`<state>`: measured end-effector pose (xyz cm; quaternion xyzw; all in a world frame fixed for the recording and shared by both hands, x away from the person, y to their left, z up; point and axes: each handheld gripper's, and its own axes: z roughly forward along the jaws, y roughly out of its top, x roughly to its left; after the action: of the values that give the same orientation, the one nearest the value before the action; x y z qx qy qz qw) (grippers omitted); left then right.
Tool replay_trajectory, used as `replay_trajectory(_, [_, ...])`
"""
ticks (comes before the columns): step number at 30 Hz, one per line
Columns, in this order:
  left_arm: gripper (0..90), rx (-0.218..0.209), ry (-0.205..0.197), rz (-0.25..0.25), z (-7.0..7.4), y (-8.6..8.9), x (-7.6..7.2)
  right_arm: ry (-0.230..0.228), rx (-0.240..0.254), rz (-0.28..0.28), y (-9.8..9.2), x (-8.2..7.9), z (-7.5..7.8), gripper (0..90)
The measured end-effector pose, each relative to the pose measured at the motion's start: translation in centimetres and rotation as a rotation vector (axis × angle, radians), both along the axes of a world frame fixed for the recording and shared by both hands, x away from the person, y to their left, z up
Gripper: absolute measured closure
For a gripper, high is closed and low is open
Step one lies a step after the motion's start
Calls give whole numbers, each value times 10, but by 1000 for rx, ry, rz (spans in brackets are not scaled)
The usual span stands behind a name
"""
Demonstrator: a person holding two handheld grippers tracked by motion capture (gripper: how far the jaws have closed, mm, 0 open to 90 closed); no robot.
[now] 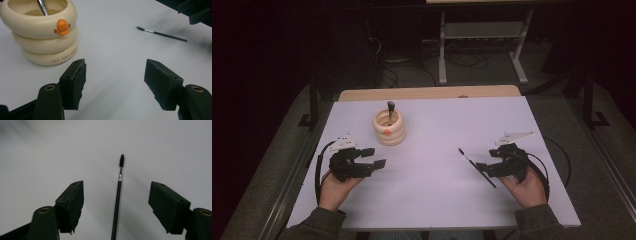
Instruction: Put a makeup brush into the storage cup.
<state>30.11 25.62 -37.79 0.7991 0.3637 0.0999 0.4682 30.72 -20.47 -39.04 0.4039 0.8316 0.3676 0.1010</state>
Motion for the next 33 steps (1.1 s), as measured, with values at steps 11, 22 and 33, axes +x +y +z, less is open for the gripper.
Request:
replay_trajectory(11, [332, 1, -7, -12, 2, -2, -1, 100, -46, -46, 5, 10, -14, 392])
replay_trajectory(22, [335, 14, 0, -29, -1, -7, 0, 186, -180, -11, 22, 17, -25, 557])
replay_trajectory(33, [338, 13, 2, -31, -2, -8, 0, 228, -219, -11, 18, 16, -30, 671])
